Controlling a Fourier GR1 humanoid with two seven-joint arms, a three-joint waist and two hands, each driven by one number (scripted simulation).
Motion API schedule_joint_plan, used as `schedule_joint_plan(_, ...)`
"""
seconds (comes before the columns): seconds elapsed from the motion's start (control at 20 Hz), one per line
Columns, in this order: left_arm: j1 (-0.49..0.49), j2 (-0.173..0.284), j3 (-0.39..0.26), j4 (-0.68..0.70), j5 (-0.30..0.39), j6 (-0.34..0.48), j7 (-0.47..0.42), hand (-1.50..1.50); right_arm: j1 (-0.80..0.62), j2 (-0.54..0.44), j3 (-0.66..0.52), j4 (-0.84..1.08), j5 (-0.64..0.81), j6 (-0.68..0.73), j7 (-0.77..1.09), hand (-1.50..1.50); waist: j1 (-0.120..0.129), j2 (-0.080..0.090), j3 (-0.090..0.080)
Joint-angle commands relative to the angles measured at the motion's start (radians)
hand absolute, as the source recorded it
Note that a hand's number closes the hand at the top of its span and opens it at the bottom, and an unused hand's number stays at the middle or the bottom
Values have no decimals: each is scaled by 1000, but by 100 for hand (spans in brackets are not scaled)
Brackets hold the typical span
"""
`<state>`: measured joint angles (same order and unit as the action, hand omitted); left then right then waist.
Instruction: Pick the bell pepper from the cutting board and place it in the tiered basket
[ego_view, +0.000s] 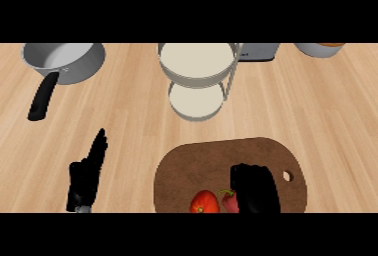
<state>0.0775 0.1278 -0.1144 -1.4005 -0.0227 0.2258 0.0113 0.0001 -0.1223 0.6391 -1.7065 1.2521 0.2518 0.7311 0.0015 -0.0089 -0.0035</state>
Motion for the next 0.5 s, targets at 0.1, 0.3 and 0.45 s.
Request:
schedule_joint_plan(0.1,13,17,18,-20,-9,-19,39,0,-31,-14,-37,101,44,-96,-72,150,0,9,4)
schedule_joint_plan(0.3,-43,-21,11,26,-20,12,29,0,-46,69,-164,73,-78,70,46,150,-3,11,3)
schedule_joint_plan(0.45,19,-6,16,-7,-9,-9,4,0,-98,104,-249,125,-96,45,78,150,3,10,4)
